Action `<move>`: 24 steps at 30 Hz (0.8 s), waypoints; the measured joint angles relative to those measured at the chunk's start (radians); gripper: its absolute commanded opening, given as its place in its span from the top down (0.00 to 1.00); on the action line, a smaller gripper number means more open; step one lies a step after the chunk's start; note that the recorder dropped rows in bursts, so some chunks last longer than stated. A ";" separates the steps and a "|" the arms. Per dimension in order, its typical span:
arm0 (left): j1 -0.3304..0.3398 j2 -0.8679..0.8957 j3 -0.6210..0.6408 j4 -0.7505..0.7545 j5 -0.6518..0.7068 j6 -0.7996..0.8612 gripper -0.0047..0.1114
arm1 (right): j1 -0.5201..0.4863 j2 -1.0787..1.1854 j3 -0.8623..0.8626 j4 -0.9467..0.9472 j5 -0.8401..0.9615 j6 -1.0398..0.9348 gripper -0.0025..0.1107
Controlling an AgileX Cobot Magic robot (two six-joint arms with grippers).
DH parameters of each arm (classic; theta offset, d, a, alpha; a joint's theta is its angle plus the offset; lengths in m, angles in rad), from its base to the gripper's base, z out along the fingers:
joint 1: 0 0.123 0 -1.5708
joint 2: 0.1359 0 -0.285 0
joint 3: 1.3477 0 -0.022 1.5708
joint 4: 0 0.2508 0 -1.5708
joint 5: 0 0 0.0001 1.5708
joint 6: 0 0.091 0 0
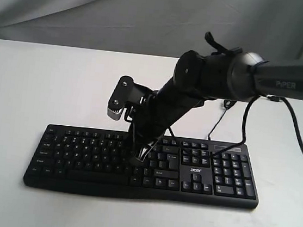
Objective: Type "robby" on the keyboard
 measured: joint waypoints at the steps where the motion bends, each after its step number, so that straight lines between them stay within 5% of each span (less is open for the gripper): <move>1: 0.000 0.000 0.000 0.000 0.000 0.000 0.96 | 0.000 -0.001 0.000 0.000 0.005 0.000 0.98; 24: 0.000 0.000 0.000 0.000 0.000 0.000 0.96 | -0.006 -0.001 0.000 0.000 0.056 -0.013 0.98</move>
